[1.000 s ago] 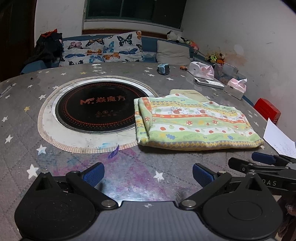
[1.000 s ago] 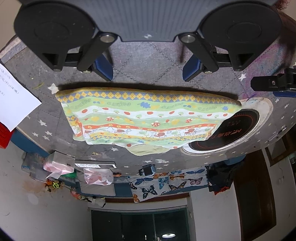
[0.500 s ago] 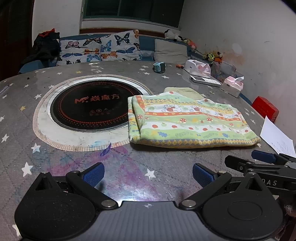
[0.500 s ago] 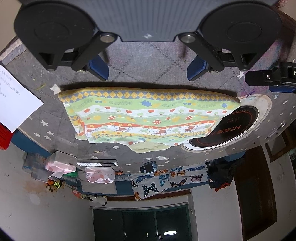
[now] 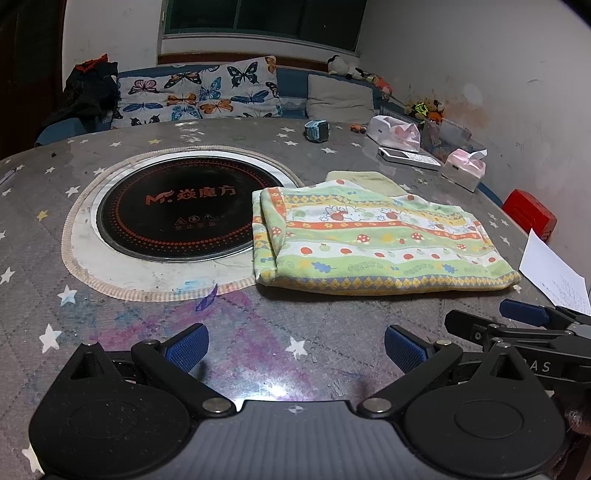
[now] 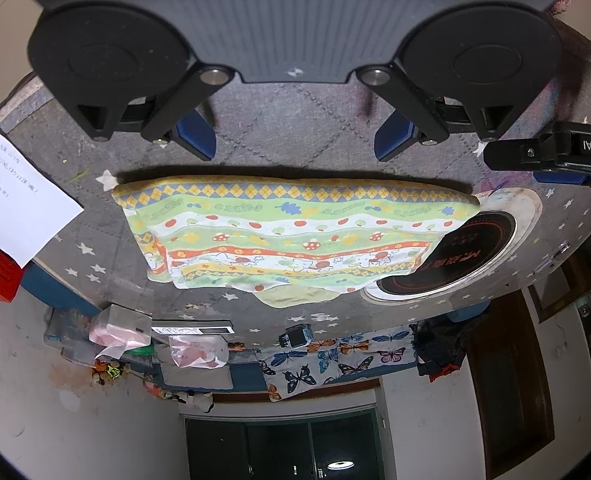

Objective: Fold clothes

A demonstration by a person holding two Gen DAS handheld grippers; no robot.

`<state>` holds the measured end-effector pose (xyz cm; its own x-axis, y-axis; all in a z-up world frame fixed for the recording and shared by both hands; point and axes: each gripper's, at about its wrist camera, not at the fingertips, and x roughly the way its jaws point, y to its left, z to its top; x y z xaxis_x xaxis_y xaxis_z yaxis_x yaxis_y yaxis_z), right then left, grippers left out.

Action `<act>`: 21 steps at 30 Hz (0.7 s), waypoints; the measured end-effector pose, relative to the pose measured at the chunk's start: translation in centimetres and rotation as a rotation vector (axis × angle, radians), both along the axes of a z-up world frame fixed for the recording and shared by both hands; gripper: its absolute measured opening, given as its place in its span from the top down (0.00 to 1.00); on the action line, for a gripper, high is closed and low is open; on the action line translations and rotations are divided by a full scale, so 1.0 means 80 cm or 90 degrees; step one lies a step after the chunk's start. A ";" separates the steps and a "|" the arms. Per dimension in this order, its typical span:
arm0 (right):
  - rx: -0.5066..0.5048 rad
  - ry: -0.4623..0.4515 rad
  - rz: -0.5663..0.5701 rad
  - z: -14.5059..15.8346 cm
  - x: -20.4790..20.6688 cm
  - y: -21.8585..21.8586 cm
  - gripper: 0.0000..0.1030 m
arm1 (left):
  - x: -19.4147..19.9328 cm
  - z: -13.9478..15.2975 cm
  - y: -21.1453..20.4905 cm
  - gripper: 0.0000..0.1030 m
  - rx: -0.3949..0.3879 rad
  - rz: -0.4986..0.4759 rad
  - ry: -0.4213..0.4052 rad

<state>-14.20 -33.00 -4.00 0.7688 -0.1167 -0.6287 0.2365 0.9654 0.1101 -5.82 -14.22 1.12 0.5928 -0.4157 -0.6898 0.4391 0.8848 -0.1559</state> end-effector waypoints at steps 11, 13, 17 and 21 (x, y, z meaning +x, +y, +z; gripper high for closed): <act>0.004 0.002 -0.005 0.000 0.006 -0.004 0.08 | 0.008 0.003 -0.006 0.00 0.002 -0.002 0.002; 0.004 0.002 -0.006 0.000 0.007 -0.005 0.08 | 0.009 0.003 -0.008 0.00 0.002 -0.005 0.002; 0.004 0.003 -0.008 -0.001 0.008 -0.006 0.07 | 0.010 0.002 -0.014 0.00 0.003 -0.012 0.005; 0.005 0.005 -0.011 -0.001 0.010 -0.008 0.07 | 0.012 0.002 -0.018 0.00 0.003 -0.017 0.006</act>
<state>-13.43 -33.63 -4.11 0.7614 -0.1244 -0.6363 0.2536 0.9603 0.1158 -4.87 -15.69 1.26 0.5756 -0.4283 -0.6966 0.4610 0.8735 -0.1562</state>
